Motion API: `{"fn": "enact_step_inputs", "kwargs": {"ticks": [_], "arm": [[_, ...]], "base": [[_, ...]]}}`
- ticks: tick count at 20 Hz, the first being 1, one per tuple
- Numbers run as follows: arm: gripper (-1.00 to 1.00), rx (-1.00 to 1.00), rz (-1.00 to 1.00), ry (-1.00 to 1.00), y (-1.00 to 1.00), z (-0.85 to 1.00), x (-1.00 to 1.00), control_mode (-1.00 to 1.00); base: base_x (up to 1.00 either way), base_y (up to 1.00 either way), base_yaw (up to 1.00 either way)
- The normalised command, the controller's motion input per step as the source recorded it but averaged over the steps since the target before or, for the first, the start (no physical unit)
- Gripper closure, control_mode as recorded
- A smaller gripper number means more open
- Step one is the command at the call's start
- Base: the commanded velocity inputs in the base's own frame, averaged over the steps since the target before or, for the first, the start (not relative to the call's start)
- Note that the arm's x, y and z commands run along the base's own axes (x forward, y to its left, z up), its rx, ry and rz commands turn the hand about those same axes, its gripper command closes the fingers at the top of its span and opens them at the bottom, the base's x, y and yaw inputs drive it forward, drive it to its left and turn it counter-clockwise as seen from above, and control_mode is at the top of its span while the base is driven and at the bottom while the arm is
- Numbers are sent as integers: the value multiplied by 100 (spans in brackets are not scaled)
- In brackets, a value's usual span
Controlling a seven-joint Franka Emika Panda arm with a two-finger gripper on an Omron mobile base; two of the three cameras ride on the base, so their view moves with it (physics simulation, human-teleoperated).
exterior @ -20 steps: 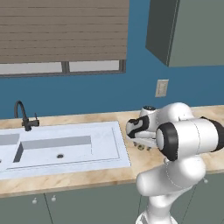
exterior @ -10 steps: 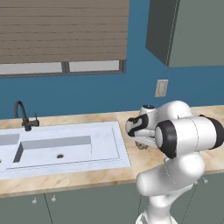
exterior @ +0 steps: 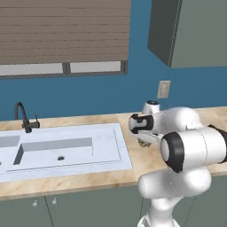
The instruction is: Gather the eggs and milk located in the vicinity of the sink area and place them right next to the bowl.
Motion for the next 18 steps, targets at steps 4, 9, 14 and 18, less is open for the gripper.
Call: {"fn": "enact_step_inputs", "kwargs": {"ticks": [4,9,14,18], "arm": [[100,-3,0,-15,2,82,-21,-100],[100,-1,0,-1,0,92,-45,-100],[100,0,3,3,0,80,-61,-100],[100,0,4,-9,-14,40,-72,-100]], "base": [[0,0,0],[0,0,0],[0,0,0],[0,0,0]]}}
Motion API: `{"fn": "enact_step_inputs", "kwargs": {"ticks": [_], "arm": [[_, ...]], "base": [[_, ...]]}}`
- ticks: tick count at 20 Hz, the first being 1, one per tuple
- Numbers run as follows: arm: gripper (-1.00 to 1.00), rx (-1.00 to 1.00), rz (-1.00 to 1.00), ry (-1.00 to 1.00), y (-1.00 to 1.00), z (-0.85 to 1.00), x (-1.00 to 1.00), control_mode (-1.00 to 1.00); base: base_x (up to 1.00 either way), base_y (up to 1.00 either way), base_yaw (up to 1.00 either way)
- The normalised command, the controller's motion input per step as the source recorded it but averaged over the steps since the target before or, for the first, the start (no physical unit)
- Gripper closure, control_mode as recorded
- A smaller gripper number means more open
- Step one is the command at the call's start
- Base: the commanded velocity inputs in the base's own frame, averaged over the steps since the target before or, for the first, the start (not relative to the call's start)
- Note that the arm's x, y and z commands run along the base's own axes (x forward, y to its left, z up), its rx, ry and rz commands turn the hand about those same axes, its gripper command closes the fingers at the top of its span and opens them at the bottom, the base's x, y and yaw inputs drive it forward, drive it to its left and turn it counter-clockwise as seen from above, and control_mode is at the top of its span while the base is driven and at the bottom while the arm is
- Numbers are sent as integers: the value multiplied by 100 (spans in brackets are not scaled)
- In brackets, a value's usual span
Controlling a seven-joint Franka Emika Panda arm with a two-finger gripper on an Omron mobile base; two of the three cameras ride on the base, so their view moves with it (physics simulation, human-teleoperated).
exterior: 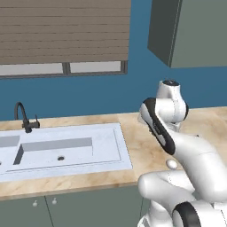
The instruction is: Gather the eggs and milk located in the vicinity of the sink area and place them right next to the bowl.
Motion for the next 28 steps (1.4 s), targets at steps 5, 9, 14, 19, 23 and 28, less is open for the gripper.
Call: {"fn": "enact_step_inputs", "kwargs": {"ticks": [5,9,14,19,23,28], "arm": [[100,0,3,-19,-11,28,-58,-100],[100,0,0,-16,-1,11,-35,-100],[100,0,0,-13,0,0,-27,-100],[100,0,0,0,0,0,0,100],[100,0,0,0,0,0,0,100],[100,0,0,0,0,0,0,100]], "base": [[0,0,0],[0,0,0],[0,0,0],[-39,0,0],[-31,0,0],[-1,39,0]]}}
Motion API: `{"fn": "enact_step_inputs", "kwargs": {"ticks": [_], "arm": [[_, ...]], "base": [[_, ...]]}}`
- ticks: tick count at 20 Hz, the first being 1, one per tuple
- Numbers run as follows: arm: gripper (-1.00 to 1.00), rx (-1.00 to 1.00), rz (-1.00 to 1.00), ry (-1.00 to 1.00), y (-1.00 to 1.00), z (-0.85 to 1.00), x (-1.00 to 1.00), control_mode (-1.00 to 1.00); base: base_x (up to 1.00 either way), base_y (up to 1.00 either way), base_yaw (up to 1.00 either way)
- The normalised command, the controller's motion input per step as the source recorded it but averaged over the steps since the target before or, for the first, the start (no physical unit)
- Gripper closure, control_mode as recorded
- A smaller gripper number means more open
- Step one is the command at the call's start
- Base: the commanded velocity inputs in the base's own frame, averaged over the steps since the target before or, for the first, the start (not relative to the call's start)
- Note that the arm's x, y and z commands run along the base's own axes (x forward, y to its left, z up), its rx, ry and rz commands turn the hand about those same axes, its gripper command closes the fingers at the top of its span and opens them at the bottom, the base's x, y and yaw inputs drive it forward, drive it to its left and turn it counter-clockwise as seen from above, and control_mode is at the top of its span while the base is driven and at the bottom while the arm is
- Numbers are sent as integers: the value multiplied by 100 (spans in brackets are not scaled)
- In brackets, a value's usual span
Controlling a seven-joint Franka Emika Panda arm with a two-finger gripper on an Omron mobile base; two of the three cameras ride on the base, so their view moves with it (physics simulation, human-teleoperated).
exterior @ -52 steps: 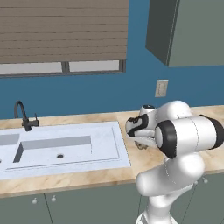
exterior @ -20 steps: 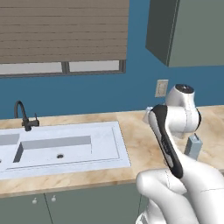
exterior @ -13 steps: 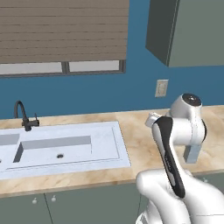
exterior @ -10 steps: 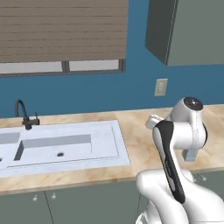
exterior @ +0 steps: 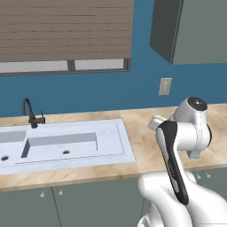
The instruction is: Gather the eggs and milk located in the vicinity of the sink area and place them right next to the bowl.
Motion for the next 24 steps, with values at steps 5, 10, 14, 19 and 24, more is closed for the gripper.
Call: {"fn": "enact_step_inputs", "kwargs": {"ticks": [5,10,14,19,24], "arm": [[100,0,0,0,0,0,0,100],[100,0,0,0,0,0,0,100],[100,0,0,0,0,0,0,100],[100,0,0,0,0,0,0,100],[100,0,0,0,0,0,0,100]], "base": [[-5,63,-1],[-1,72,-3],[0,77,-3],[0,77,-2],[0,77,-1]]}}
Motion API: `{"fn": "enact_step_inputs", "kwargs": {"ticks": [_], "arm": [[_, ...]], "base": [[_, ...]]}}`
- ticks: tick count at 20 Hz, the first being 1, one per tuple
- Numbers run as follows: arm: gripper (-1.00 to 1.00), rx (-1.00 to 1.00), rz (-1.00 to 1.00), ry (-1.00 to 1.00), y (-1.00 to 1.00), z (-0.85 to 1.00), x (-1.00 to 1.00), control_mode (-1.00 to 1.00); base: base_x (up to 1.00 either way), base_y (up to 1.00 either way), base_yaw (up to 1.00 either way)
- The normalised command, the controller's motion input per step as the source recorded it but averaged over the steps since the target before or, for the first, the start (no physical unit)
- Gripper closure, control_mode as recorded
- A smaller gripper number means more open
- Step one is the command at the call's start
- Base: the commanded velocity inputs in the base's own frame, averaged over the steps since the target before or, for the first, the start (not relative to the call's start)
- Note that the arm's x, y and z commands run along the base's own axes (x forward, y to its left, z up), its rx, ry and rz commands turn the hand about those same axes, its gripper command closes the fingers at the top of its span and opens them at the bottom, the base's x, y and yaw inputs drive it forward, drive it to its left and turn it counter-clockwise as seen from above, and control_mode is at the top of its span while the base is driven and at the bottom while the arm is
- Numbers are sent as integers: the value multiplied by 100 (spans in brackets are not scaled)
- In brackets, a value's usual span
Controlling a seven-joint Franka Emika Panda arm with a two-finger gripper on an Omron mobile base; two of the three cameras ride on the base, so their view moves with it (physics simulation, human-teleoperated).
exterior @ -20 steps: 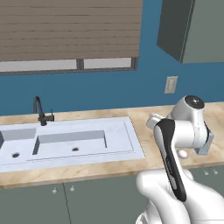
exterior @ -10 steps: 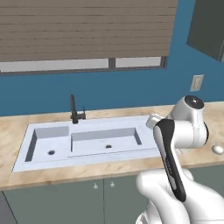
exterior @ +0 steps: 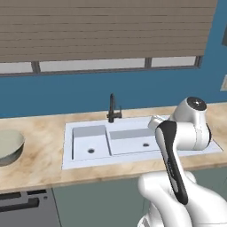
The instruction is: Gather the eggs and milk located in the vicinity of the sink area and place them right next to the bowl.
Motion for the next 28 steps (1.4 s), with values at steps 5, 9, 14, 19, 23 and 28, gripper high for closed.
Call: {"fn": "enact_step_inputs", "kwargs": {"ticks": [5,9,14,19,23,28], "arm": [[100,0,0,0,0,0,0,100],[100,0,0,0,0,0,0,100],[100,0,0,0,0,0,0,100],[100,0,0,0,0,0,0,100],[100,0,0,0,0,0,0,100],[100,0,0,0,0,0,0,100]], "base": [[0,75,-1],[0,73,0],[0,67,0],[0,60,0],[0,56,0],[0,51,0]]}}
